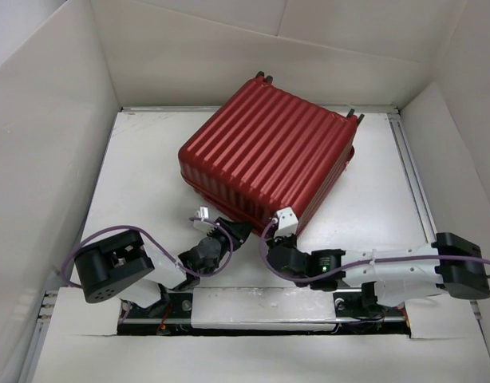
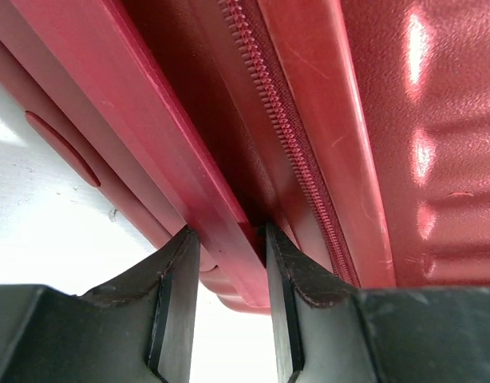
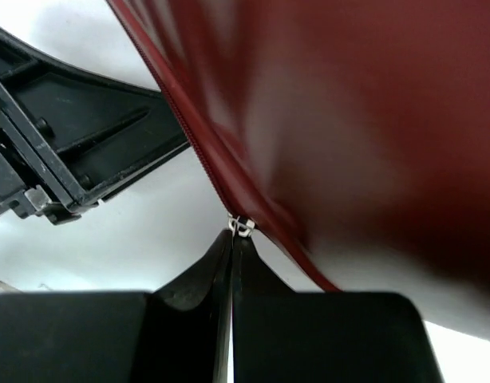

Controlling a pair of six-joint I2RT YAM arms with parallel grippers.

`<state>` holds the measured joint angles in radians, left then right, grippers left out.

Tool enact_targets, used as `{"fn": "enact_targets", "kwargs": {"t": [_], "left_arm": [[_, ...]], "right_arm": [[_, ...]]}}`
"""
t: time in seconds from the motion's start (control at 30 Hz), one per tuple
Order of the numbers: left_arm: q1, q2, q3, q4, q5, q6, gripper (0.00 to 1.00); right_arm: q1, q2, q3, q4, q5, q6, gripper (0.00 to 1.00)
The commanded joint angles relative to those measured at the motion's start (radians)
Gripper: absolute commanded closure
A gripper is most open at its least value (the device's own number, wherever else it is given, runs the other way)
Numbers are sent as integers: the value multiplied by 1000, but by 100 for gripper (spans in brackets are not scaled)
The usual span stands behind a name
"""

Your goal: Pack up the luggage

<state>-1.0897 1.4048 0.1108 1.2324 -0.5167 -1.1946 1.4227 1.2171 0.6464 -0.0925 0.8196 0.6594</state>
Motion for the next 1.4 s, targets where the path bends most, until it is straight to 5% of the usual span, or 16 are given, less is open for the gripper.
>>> {"fn": "enact_targets", "kwargs": {"t": [0.0, 0.2, 0.6, 0.73, 0.77, 0.87, 1.03, 1.13, 1.2, 1.33, 1.37], "left_arm": [[-76, -12, 27, 61, 273, 21, 100], [-76, -59, 17, 48, 273, 21, 100], [-87, -75, -39, 110, 274, 19, 100], [-87, -194, -57, -68, 219, 30, 100], [-87, -267, -68, -114, 208, 30, 93], [-87, -459, -77, -319, 162, 56, 65], [-78, -832, -66, -744, 92, 96, 37], [-78, -1100, -36, -1038, 61, 105, 33], [-78, -1219, -4, -1247, -12, 116, 30], [-78, -1350, 137, -1410, -193, 206, 27], [-78, -1321, 214, -1410, -221, 229, 27]], "right_arm": [[62, 41, 101, 223, -192, -7, 100], [62, 19, 153, 246, -180, -70, 100], [-2, 240, 369, 258, -321, -159, 100], [36, 182, 348, 226, -265, -150, 69], [45, 130, 338, 190, -243, -150, 55], [64, 24, 329, 122, -229, -150, 43], [64, -100, 320, 67, -200, -204, 36], [39, -151, 363, -7, -134, -228, 34], [-14, -160, 384, -58, -56, -238, 40], [-253, -206, 420, -290, -14, -143, 95], [-316, -226, 420, -324, -31, -104, 99]]}}
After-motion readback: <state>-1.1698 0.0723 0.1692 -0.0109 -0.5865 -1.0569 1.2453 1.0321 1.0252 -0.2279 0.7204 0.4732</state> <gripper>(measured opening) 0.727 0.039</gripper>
